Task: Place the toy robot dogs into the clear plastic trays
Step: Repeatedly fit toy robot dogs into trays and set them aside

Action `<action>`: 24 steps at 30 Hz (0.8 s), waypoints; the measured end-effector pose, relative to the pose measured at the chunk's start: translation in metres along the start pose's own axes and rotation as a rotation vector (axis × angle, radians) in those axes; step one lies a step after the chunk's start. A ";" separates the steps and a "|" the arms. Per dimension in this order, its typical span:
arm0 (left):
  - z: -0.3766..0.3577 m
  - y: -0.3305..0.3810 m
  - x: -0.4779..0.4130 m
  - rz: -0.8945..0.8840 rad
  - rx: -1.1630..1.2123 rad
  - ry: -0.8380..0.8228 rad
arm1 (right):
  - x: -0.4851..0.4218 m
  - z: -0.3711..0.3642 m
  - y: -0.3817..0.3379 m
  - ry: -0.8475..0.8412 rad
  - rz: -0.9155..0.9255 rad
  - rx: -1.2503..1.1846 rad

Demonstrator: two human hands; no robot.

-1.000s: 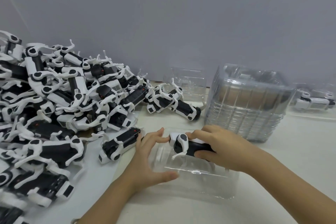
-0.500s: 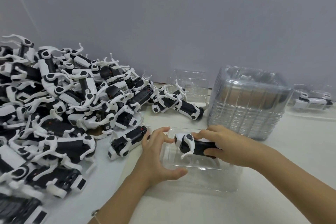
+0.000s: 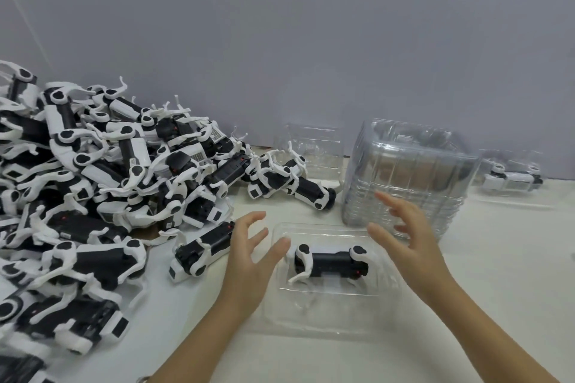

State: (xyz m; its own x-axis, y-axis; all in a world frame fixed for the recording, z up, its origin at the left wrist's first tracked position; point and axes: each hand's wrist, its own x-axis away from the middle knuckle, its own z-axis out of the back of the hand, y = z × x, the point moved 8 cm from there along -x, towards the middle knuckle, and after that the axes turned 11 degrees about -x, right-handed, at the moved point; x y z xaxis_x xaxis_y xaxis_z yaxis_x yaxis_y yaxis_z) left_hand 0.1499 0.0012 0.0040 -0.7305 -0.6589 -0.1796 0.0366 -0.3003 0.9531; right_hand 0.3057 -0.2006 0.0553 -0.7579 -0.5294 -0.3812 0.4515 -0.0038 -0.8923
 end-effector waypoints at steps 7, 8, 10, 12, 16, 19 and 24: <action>-0.035 -0.011 -0.005 0.247 0.093 -0.230 | 0.035 -0.036 0.052 -0.249 -0.565 -0.358; -0.034 -0.005 -0.009 0.199 0.126 -0.202 | 0.032 -0.039 0.044 -0.250 -0.524 -0.407; -0.027 0.007 -0.015 0.093 0.162 -0.130 | 0.023 -0.040 0.032 -0.231 -0.461 -0.515; -0.019 0.020 -0.021 0.003 0.199 -0.089 | 0.012 -0.041 0.026 -0.184 -0.389 -0.561; -0.010 0.024 -0.035 -0.078 0.220 -0.021 | -0.007 -0.046 0.019 -0.087 -0.291 -0.552; -0.015 0.022 -0.041 -0.084 0.198 -0.035 | -0.012 -0.047 0.022 -0.051 -0.288 -0.522; -0.017 0.018 -0.040 -0.056 0.198 -0.010 | -0.015 -0.046 0.025 -0.040 -0.296 -0.555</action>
State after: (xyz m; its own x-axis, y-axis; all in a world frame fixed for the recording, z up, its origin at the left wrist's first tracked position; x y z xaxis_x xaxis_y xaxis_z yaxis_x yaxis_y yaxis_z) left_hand 0.1918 0.0102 0.0245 -0.7346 -0.6376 -0.2319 -0.1382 -0.1941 0.9712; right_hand 0.3071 -0.1537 0.0277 -0.7903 -0.6047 -0.0989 -0.0950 0.2804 -0.9552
